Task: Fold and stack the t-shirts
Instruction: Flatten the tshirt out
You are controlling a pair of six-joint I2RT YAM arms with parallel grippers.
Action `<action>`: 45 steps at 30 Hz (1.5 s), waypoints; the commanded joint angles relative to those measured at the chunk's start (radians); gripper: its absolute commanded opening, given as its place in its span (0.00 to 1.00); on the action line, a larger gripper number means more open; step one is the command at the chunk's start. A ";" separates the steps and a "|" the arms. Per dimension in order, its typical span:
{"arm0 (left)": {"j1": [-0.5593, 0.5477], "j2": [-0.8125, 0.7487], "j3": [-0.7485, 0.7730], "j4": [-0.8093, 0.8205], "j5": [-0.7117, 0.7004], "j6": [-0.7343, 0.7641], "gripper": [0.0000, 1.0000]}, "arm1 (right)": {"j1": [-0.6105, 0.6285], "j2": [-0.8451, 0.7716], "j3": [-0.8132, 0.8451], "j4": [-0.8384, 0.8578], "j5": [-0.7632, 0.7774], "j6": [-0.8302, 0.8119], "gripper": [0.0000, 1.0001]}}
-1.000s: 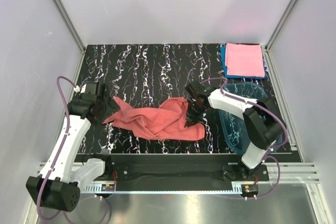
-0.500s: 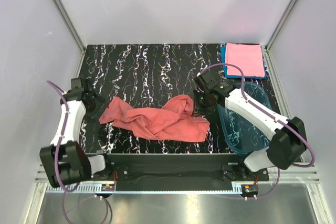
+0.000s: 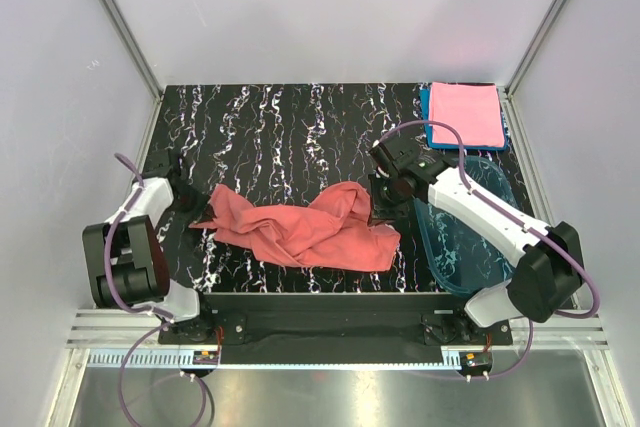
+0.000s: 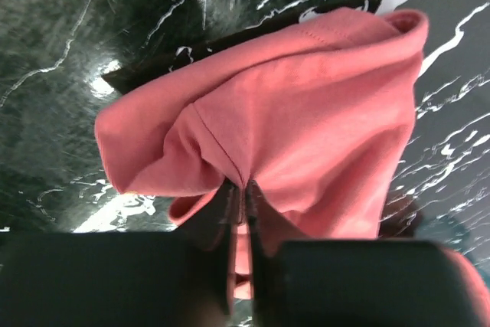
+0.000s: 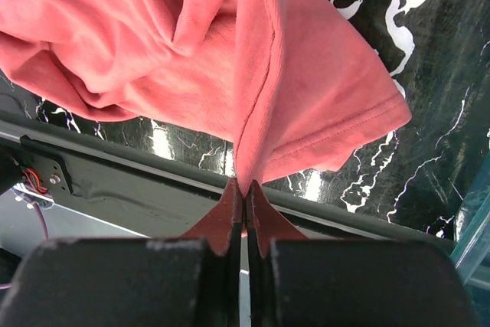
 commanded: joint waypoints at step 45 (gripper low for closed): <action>-0.697 -0.537 0.041 -0.469 -0.326 -0.150 0.60 | 0.005 -0.061 -0.031 0.000 -0.045 -0.053 0.00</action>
